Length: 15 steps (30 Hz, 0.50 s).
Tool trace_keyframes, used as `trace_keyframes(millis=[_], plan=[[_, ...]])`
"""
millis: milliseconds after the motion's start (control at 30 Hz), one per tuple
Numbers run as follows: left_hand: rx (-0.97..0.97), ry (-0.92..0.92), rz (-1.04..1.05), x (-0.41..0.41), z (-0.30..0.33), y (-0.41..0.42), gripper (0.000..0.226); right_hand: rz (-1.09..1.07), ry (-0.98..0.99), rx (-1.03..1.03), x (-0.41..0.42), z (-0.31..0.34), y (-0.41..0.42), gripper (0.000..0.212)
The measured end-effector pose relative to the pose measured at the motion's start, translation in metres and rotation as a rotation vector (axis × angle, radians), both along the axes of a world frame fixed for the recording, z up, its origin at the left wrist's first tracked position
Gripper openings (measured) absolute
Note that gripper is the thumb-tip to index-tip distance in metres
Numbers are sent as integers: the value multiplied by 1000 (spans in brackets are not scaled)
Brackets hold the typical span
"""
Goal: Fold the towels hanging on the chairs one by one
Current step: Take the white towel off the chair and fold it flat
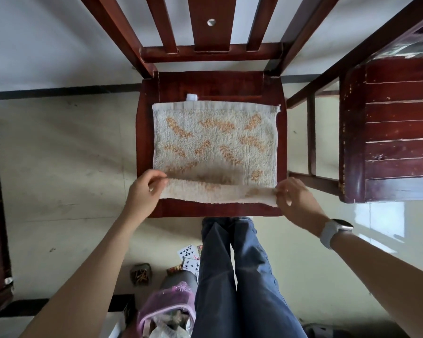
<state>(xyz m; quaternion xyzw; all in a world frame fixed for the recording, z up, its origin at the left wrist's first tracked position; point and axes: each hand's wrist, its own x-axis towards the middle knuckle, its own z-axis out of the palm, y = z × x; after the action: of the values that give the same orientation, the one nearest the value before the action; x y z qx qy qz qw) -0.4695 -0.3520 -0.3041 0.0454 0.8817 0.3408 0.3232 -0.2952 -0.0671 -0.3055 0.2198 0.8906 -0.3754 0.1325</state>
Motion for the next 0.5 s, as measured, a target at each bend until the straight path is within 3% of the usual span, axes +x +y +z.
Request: trace_keyframes(millis=[100, 167, 267, 400, 500], plan=[[90, 4, 184, -28, -1, 19, 13, -460, -37, -256, -40, 7, 11, 16], [126, 4, 272, -48, -2, 33, 14, -605, 21, -304, -64, 3, 19, 19], [156, -12, 346, -78, -7, 51, 17, -683, 54, -313, -95, -6, 28, 14], [124, -35, 276, -115, -20, 67, 24, -781, 92, -295, -134, -21, 41, 12], [122, -12, 312, -136, -33, 77, 26, -761, 77, -214, -156, -35, 51, 17]])
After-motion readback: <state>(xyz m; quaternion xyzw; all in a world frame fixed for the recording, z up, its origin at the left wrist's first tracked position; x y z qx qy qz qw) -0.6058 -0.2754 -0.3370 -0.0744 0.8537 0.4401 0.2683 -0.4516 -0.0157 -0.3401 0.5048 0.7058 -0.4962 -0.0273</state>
